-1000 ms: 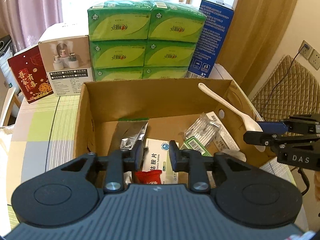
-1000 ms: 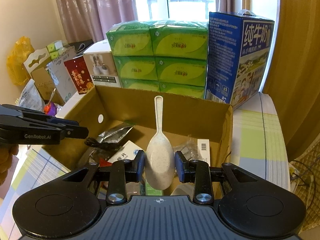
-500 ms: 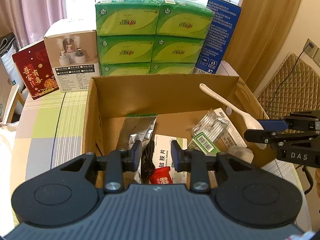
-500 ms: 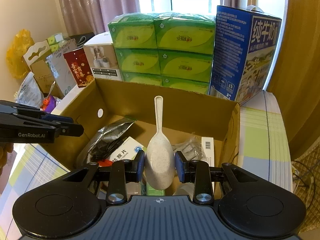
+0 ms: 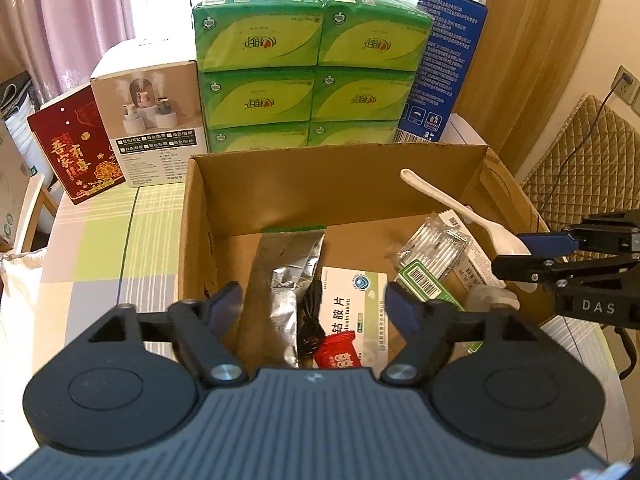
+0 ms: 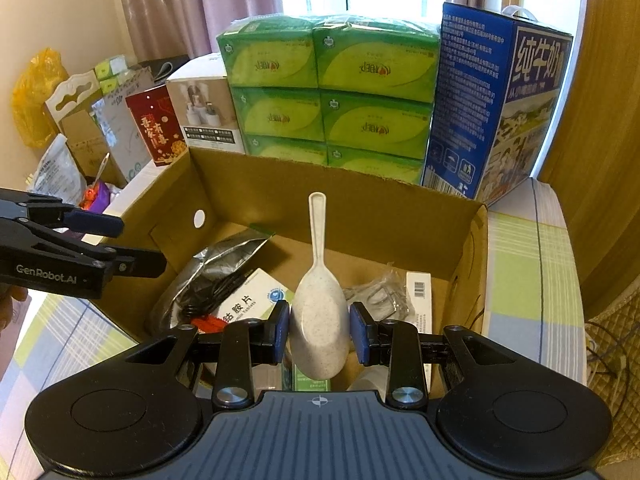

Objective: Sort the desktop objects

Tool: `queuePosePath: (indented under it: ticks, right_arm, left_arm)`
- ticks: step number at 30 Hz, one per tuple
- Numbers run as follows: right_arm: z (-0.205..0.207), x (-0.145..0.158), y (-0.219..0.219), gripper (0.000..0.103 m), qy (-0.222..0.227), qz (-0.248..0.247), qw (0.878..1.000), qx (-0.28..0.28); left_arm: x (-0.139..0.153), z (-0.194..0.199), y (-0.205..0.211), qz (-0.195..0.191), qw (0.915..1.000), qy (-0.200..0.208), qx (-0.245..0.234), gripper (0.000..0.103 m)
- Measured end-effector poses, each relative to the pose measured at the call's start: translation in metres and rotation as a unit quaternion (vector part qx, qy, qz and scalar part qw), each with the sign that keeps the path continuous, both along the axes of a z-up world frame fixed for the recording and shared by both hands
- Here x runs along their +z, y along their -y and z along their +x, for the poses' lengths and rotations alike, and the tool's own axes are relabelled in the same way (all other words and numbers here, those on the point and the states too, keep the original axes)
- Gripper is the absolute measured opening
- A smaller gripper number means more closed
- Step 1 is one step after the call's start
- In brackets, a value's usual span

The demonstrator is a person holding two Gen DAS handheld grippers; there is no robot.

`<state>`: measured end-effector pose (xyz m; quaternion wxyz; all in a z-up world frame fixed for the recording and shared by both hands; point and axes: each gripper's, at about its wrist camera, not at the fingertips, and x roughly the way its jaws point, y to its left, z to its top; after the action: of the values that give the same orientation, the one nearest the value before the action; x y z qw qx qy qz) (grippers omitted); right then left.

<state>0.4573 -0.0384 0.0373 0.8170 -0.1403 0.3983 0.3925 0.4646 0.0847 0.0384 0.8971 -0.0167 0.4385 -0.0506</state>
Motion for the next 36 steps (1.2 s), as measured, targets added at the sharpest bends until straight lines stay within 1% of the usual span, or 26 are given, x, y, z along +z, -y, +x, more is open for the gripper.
queuePosePath:
  ticks: [1, 3, 6, 13, 14, 16, 18, 21, 25, 30, 33, 35, 36]
  right_arm:
    - [0.0, 0.0, 0.0, 0.03, 0.0, -0.001, 1.0, 0.001]
    - [0.001, 0.0, -0.001, 0.03, -0.002, -0.003, 1.0, 0.002]
    - [0.001, 0.0, -0.003, 0.03, -0.002, -0.006, 1.0, 0.002]
    - [0.003, 0.001, -0.006, 0.03, 0.005, -0.005, 1.0, 0.0]
    - [0.004, 0.003, -0.006, 0.038, 0.011, 0.001, 1.0, -0.004]
    - [0.007, 0.004, -0.004, 0.061, 0.007, 0.016, 1.0, -0.013]
    - [0.009, 0.005, -0.003, 0.061, -0.003, 0.024, 1.0, -0.012]
    - [0.008, 0.004, -0.001, 0.061, 0.003, 0.016, 1.0, -0.01]
    - [0.009, 0.005, 0.004, 0.062, 0.0, 0.015, 1.0, -0.014]
    - [0.006, 0.012, 0.008, 0.065, 0.001, 0.009, 1.0, -0.016]
    - [0.002, 0.018, 0.009, 0.071, 0.003, 0.007, 1.0, -0.013]
    - [-0.001, 0.021, 0.009, 0.083, 0.002, 0.003, 1.0, -0.011]
    - [-0.003, 0.023, 0.01, 0.085, 0.002, 0.002, 1.0, -0.01]
  left_arm:
    - [0.0, 0.0, 0.0, 0.004, 1.0, 0.001, 0.0, 0.083]
    - [0.0, 0.0, 0.0, 0.012, 0.9999, 0.001, -0.004, 0.092]
    - [0.001, -0.001, 0.003, 0.031, 0.9995, 0.006, -0.01, 0.101]
    - [0.0, -0.001, 0.005, 0.037, 0.9992, 0.005, -0.012, 0.101]
    - [0.0, -0.001, 0.006, 0.039, 0.9992, 0.005, -0.012, 0.101]
    - [0.0, -0.002, 0.005, 0.04, 0.9991, 0.004, -0.012, 0.101]
    - [0.0, -0.003, 0.005, 0.04, 0.9991, 0.004, -0.011, 0.101]
    - [0.001, -0.003, 0.005, 0.046, 0.9989, 0.004, -0.01, 0.101]
    - [0.005, -0.003, 0.006, 0.049, 0.9988, 0.004, -0.008, 0.101]
    - [0.013, -0.006, 0.008, 0.054, 0.9985, 0.007, -0.005, 0.101]
    - [0.019, -0.01, 0.009, 0.054, 0.9985, 0.009, -0.002, 0.101]
    - [0.023, -0.013, 0.01, 0.057, 0.9984, 0.008, -0.001, 0.101]
    - [0.025, -0.015, 0.01, 0.058, 0.9983, 0.008, 0.0, 0.101]
